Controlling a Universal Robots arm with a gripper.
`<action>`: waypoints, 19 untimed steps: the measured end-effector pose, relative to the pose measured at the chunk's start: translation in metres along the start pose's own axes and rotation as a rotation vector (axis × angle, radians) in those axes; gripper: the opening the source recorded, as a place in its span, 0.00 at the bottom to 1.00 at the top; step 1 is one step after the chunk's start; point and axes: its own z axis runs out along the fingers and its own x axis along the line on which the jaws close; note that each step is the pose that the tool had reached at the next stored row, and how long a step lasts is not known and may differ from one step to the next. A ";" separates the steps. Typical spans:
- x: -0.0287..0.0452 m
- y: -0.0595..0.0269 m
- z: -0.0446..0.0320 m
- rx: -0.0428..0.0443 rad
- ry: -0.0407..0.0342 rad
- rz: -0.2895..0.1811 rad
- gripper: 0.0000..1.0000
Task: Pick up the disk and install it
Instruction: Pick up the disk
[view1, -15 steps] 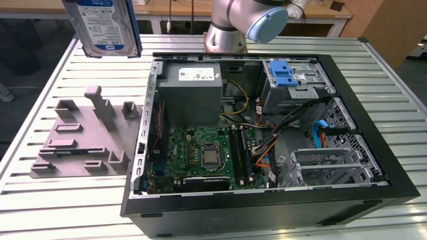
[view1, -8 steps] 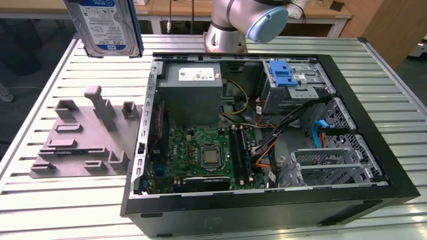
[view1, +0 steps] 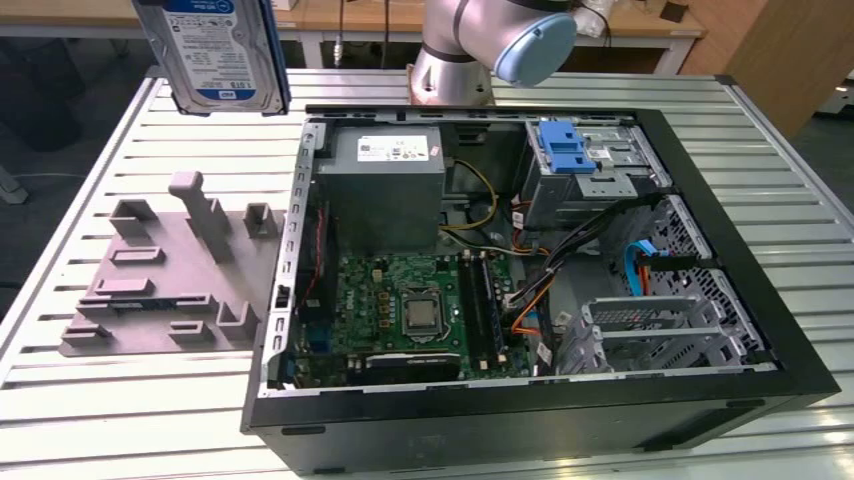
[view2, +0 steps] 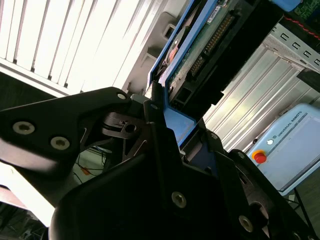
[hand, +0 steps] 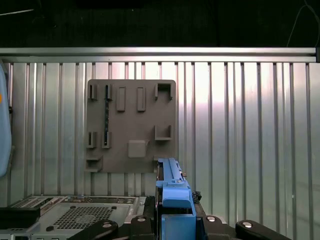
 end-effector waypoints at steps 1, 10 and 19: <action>0.0000 -0.0004 0.0000 0.0001 0.0000 0.000 0.36; -0.0001 -0.0042 -0.0001 0.0001 0.0000 0.000 0.36; -0.0001 -0.0079 -0.0002 0.0000 0.0000 0.000 0.36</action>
